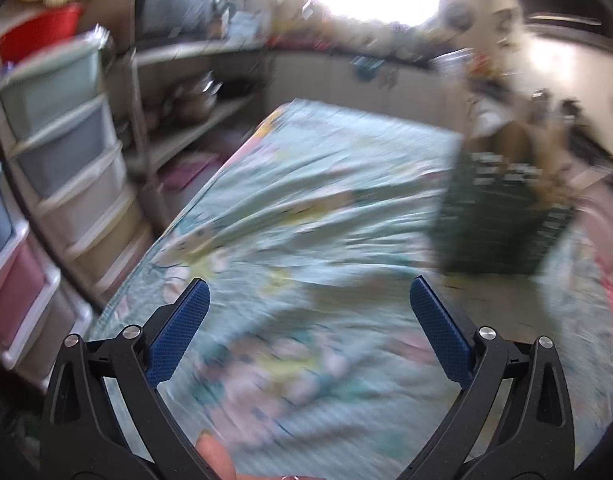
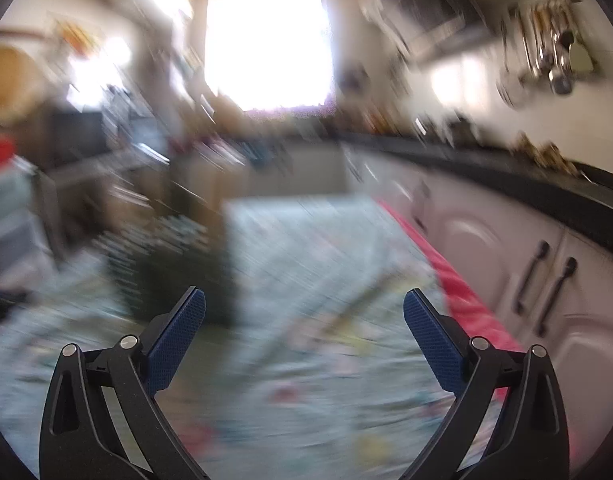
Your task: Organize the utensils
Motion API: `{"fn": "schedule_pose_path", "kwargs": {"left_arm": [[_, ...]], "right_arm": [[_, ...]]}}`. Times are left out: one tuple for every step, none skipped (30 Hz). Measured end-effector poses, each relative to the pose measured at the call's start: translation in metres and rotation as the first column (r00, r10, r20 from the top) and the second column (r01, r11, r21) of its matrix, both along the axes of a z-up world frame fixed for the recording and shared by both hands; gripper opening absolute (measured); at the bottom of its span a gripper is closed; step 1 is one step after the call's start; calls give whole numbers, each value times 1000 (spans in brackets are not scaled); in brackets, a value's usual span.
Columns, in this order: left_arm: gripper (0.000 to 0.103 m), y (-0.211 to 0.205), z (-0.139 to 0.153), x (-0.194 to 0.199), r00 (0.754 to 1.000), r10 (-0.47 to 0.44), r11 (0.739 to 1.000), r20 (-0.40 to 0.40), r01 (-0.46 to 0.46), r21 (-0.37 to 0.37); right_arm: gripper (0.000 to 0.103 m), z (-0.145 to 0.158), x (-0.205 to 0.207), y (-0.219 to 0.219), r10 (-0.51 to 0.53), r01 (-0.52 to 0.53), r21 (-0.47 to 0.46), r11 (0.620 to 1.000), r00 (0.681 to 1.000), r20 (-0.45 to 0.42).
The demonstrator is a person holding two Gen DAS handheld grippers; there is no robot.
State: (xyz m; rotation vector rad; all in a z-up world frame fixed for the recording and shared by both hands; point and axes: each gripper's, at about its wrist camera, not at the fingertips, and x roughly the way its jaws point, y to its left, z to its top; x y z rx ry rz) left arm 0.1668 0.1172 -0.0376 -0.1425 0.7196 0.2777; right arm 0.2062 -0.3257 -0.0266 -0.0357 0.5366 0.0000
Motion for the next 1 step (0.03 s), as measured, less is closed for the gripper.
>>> {"fn": "schedule_pose_path", "kwargs": {"left_arm": [[93, 11, -8, 12, 999, 25, 1000, -36, -25, 0]], "right_arm": [[97, -13, 30, -9, -42, 35, -57, 998, 993, -108]]}}
